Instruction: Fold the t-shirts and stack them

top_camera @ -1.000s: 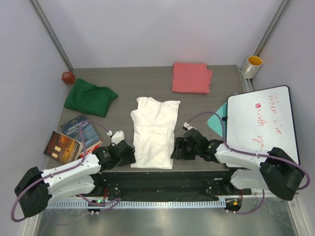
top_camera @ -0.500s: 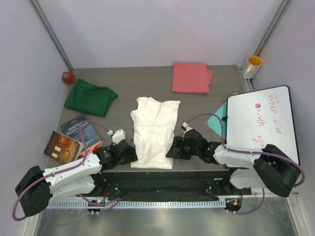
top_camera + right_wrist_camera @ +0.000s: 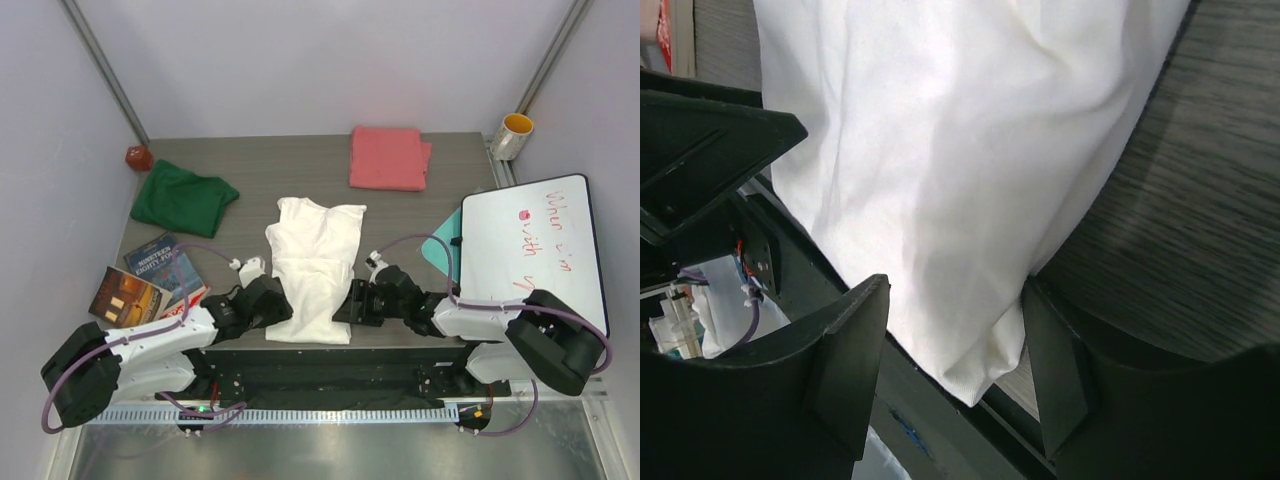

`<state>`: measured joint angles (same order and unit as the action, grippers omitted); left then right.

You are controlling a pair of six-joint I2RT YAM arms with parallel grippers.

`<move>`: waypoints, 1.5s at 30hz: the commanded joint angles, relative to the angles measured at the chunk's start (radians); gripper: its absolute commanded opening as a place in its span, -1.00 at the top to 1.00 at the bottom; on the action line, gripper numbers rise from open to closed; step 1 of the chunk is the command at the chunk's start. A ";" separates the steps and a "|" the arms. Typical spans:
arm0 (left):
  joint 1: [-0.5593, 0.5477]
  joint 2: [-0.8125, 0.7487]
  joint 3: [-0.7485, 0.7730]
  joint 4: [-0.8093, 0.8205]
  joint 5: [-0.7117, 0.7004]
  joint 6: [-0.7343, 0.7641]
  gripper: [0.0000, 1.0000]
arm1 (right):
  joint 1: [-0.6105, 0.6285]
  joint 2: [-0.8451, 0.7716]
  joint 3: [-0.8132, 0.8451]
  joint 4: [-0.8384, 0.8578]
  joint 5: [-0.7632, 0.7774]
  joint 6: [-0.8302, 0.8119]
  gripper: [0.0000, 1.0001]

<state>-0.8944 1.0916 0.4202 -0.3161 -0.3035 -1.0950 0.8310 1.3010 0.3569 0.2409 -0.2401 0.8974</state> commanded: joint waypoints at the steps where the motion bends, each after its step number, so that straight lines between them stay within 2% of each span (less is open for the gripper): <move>1: 0.000 0.031 -0.116 0.001 0.122 -0.043 -0.17 | 0.019 0.015 -0.088 -0.071 -0.008 0.011 -0.24; 9: -0.001 0.088 -0.110 0.038 0.150 -0.034 -0.09 | 0.048 0.150 -0.081 0.043 -0.033 0.031 -0.24; 12: -0.001 0.109 -0.095 0.037 0.161 -0.022 0.05 | 0.072 0.205 -0.049 0.064 -0.034 0.032 -0.16; 14: -0.001 0.110 -0.090 0.028 0.161 -0.025 0.20 | 0.086 0.219 -0.042 0.072 -0.033 0.037 0.13; 15: -0.001 0.097 -0.090 0.019 0.159 -0.028 0.27 | 0.088 0.216 -0.041 0.071 -0.033 0.041 0.42; 16: -0.001 0.088 -0.086 0.005 0.156 -0.031 0.44 | 0.086 0.210 -0.041 0.069 -0.033 0.043 0.57; 18: -0.001 0.068 -0.058 -0.075 0.146 -0.031 0.61 | 0.089 0.166 -0.038 0.035 -0.028 0.044 0.83; 19: -0.001 0.041 -0.046 -0.109 0.126 -0.029 0.74 | 0.089 0.149 -0.036 0.019 -0.021 0.041 0.86; 22: -0.001 -0.019 0.014 -0.274 0.084 -0.002 0.83 | 0.089 0.060 -0.023 -0.072 0.002 0.025 0.86; 26: -0.001 -0.088 0.097 -0.371 0.050 0.040 0.86 | 0.089 -0.028 0.010 -0.196 0.022 0.006 0.87; 31: 0.000 -0.102 0.146 -0.385 0.040 0.061 0.85 | 0.089 -0.075 0.062 -0.262 0.027 -0.003 0.88; 39: 0.005 0.005 0.204 -0.364 0.020 0.096 0.85 | 0.088 -0.048 0.148 -0.293 0.031 -0.046 0.89; 45: 0.086 0.021 0.256 -0.341 0.015 0.142 0.85 | 0.083 -0.008 0.220 -0.299 0.039 -0.083 0.89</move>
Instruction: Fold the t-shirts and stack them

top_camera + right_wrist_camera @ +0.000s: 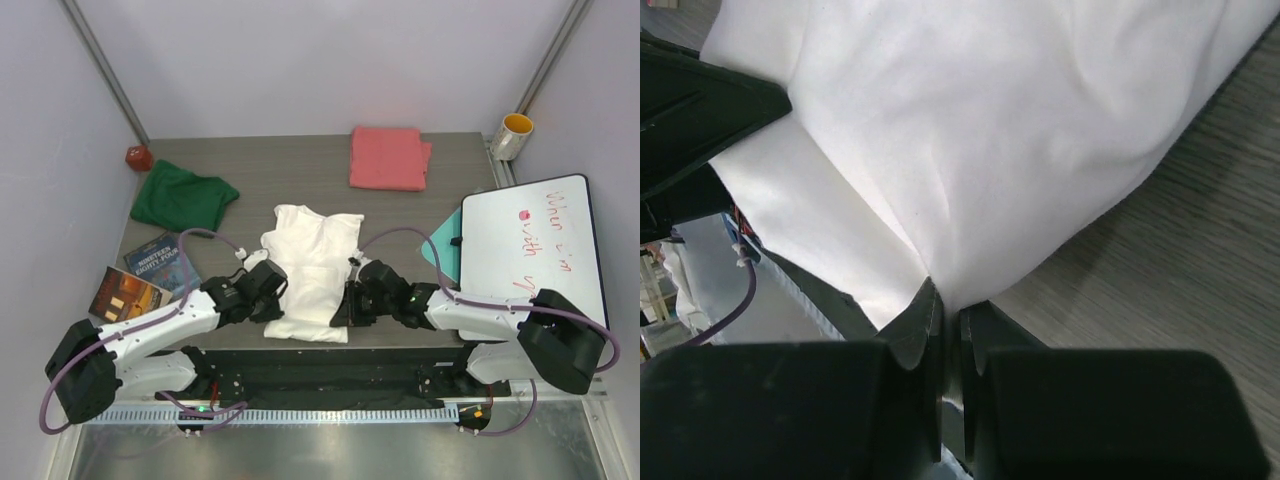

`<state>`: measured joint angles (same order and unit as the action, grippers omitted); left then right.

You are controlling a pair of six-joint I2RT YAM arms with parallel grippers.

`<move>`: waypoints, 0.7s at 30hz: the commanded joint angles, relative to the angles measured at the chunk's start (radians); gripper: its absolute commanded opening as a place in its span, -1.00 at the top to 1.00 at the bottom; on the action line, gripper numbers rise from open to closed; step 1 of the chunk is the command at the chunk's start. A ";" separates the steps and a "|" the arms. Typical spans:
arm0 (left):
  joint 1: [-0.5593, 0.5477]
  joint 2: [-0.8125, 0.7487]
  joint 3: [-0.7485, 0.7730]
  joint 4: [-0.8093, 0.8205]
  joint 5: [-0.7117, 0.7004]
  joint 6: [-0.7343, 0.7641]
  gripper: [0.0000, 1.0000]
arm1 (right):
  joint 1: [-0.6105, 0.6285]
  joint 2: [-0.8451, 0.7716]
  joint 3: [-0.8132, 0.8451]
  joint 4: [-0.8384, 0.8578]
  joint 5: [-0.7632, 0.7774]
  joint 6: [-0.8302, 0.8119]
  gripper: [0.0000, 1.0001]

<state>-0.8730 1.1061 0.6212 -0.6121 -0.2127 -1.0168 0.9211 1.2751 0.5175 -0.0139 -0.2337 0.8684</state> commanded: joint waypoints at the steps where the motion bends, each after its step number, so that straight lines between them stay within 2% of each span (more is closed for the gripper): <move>1: 0.081 0.011 0.064 -0.043 -0.071 0.087 0.85 | -0.011 0.023 0.081 -0.049 0.031 -0.060 0.89; 9: 0.239 0.084 0.224 -0.066 -0.025 0.205 0.83 | -0.090 0.061 0.225 -0.139 0.024 -0.152 0.88; 14: 0.284 0.153 0.313 -0.055 -0.008 0.253 0.72 | -0.195 0.101 0.320 -0.161 -0.035 -0.192 0.88; 21: 0.344 0.331 0.477 -0.011 0.024 0.299 0.72 | -0.318 0.216 0.447 -0.161 -0.096 -0.244 0.87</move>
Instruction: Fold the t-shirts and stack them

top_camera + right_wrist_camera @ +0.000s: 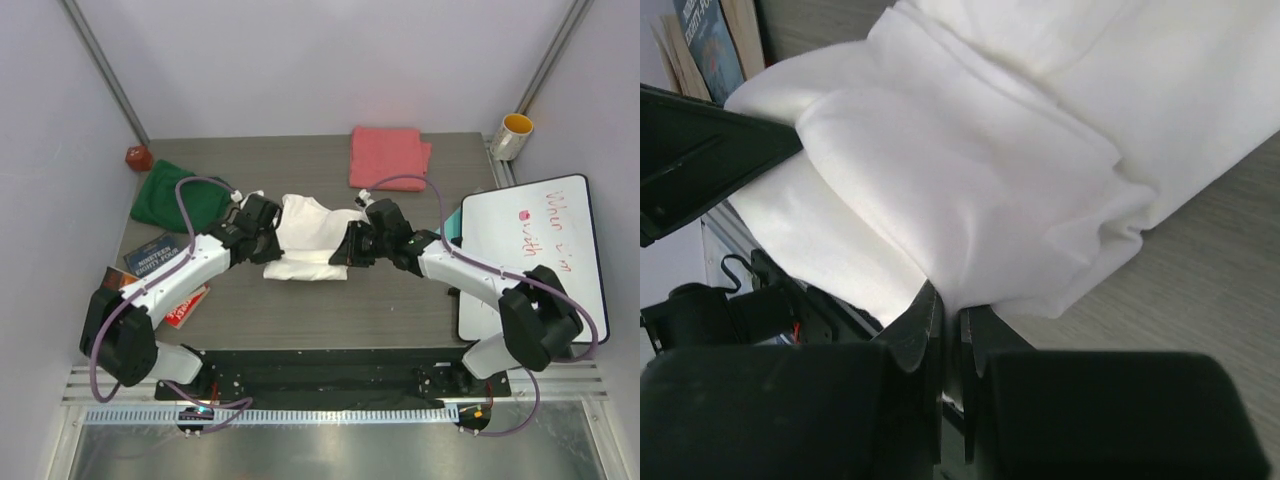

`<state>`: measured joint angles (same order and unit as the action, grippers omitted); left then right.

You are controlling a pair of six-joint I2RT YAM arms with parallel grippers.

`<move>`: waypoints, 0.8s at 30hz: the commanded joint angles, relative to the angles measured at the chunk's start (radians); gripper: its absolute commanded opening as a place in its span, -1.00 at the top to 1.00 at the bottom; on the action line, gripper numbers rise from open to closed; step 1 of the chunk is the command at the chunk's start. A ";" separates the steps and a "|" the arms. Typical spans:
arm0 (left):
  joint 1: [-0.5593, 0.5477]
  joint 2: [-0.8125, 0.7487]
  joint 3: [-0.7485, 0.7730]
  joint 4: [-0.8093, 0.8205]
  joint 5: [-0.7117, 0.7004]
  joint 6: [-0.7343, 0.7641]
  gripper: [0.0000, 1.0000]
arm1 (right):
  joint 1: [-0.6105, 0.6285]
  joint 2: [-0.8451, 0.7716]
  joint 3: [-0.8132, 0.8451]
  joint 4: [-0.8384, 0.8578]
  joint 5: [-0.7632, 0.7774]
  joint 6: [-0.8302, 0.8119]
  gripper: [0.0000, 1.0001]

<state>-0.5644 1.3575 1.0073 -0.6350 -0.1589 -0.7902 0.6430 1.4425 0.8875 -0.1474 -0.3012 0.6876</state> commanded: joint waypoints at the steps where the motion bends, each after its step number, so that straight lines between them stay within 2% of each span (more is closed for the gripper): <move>1: 0.040 0.109 0.114 0.014 -0.028 0.081 0.72 | -0.052 0.064 0.109 -0.027 -0.032 -0.068 0.87; 5: 0.069 0.245 0.247 0.008 -0.013 0.115 0.75 | -0.066 0.152 0.183 -0.026 -0.058 -0.076 0.87; 12: 0.126 0.397 0.416 0.000 0.051 0.166 0.77 | -0.080 0.226 0.269 -0.018 -0.075 -0.065 0.85; 24: 0.138 0.537 0.614 0.006 0.186 0.235 0.70 | -0.111 0.208 0.277 0.006 -0.073 -0.031 0.86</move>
<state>-0.4351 1.8801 1.5562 -0.6598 -0.0444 -0.5926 0.5426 1.6844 1.1389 -0.1734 -0.3584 0.6453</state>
